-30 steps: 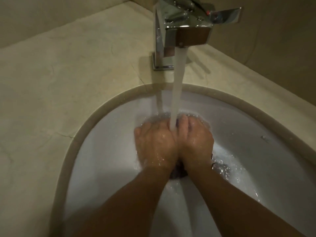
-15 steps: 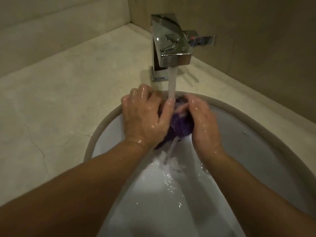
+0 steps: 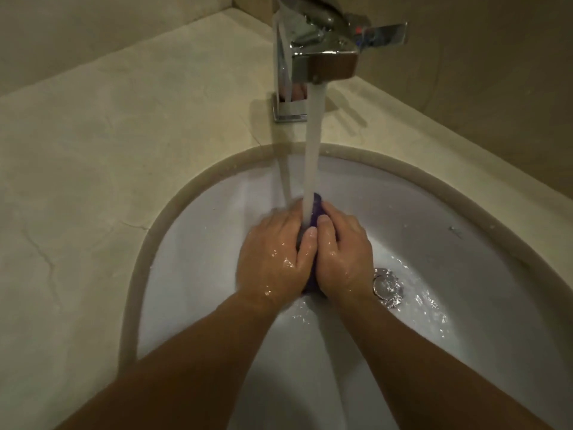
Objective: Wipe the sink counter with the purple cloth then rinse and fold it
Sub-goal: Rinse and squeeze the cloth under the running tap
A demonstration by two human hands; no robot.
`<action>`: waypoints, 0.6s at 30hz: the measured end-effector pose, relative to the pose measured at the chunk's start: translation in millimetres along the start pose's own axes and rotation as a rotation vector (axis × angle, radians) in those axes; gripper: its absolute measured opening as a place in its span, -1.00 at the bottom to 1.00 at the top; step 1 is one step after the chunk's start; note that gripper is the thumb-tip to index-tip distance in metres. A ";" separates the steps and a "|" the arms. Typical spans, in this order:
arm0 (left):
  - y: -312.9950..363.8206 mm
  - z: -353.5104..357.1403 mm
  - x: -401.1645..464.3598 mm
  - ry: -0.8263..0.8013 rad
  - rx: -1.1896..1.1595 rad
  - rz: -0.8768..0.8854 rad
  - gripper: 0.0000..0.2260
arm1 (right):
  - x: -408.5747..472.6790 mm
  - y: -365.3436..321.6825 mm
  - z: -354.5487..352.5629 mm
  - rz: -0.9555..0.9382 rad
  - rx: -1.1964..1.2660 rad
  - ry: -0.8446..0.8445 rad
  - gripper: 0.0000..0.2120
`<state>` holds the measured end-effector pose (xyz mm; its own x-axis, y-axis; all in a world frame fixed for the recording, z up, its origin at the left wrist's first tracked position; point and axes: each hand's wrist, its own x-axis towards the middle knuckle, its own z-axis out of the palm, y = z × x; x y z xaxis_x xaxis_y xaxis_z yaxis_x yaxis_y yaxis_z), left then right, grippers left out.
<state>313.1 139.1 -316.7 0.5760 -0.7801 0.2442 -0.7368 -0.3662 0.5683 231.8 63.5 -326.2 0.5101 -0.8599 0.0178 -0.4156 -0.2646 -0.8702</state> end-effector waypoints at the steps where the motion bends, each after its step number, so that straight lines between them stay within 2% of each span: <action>1: 1.8 0.2 0.1 0.030 0.031 0.008 -0.68 | 2.8 2.6 0.8 -0.018 -0.039 0.001 -0.48; 3: 3.3 2.2 0.3 0.074 0.087 -0.016 -0.78 | 8.6 6.1 0.4 -0.024 -0.077 0.001 -0.47; 7: 8.1 1.1 6.7 0.011 -0.021 -0.312 -0.82 | 15.1 4.9 0.2 0.013 -0.127 0.001 -0.59; 11: 18.0 3.5 10.4 -0.083 0.232 -0.147 -0.86 | 22.5 8.0 1.5 0.039 -0.181 0.015 -0.67; 13: 15.3 8.9 8.2 -0.109 0.323 -0.101 -0.75 | 22.8 9.9 4.2 0.052 -0.191 0.041 -0.73; 16: 10.5 14.0 9.4 -0.119 0.440 -0.090 -0.78 | 22.1 9.9 8.3 0.035 -0.169 0.117 -0.73; 18: 18.3 11.3 13.3 -0.113 0.440 -0.150 -0.75 | 25.1 9.7 9.6 0.072 -0.192 0.136 -0.70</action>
<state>303.2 116.3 -312.0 0.6634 -0.7436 0.0836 -0.7423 -0.6400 0.1983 247.8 43.5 -339.0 0.3736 -0.9269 0.0363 -0.5895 -0.2675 -0.7622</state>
